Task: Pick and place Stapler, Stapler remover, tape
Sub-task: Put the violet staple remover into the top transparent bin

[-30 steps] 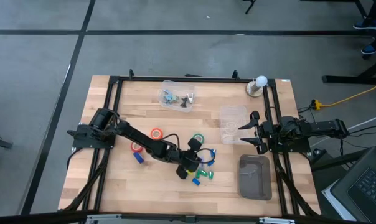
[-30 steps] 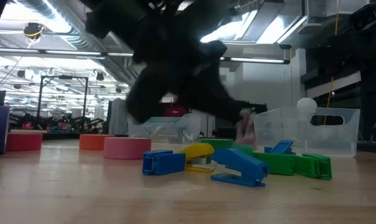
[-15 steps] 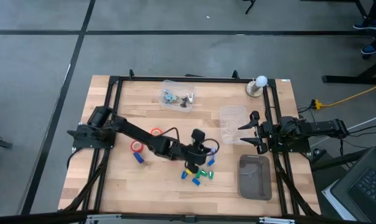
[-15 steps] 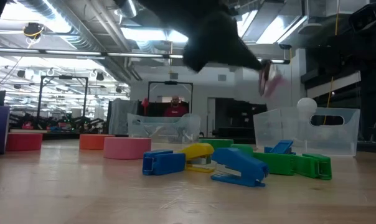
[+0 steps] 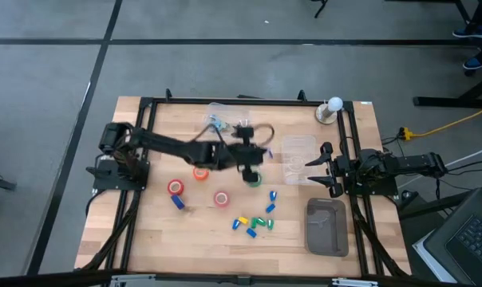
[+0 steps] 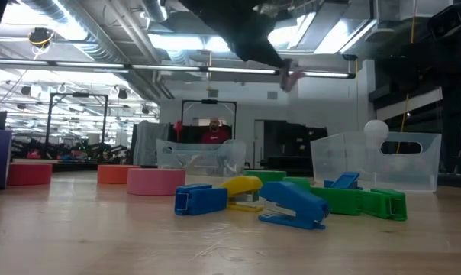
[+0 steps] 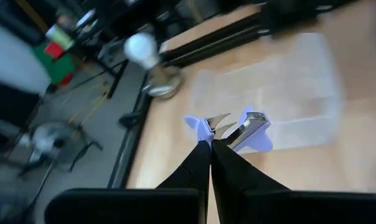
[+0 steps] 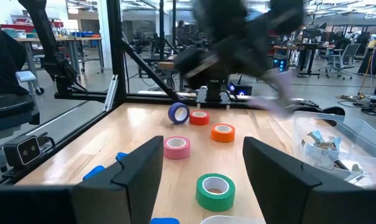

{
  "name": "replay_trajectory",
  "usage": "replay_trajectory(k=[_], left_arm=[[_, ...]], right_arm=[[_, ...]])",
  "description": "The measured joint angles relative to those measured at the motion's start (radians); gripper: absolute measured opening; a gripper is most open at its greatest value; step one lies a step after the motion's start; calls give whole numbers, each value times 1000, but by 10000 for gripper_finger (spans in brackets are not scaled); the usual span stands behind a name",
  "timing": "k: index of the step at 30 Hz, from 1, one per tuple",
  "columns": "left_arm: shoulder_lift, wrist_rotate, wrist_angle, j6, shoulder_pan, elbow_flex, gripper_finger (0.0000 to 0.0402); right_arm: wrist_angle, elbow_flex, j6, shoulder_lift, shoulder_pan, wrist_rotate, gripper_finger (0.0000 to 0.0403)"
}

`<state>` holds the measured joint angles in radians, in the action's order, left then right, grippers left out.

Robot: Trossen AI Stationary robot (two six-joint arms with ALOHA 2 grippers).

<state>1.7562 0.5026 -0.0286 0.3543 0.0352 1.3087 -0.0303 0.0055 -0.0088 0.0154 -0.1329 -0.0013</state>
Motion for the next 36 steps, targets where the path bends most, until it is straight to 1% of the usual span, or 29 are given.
replay_trajectory(k=[3,11,16,18,22,28,33,36], left_arm=[[-17,-13,3,-4,-63,0,3],[-24,-121,1,-3,-223,0,3],[-24,-216,1,3,-324,0,3],[-24,-256,-5,35,-362,0,3],[-24,-320,-79,105,-429,0,3],[-24,-436,-276,115,-512,-8,4],[-24,-449,-387,155,-572,-47,4],[-22,-449,-403,156,-602,-60,4]], right_arm=[[0,0,0,0,0,0,225],[0,0,0,0,0,0,225],[0,0,0,0,0,0,225],[0,0,0,0,0,0,225],[0,0,0,0,0,0,225],[0,0,0,0,0,0,225],[0,0,0,0,0,0,225],[0,0,0,0,0,0,225]])
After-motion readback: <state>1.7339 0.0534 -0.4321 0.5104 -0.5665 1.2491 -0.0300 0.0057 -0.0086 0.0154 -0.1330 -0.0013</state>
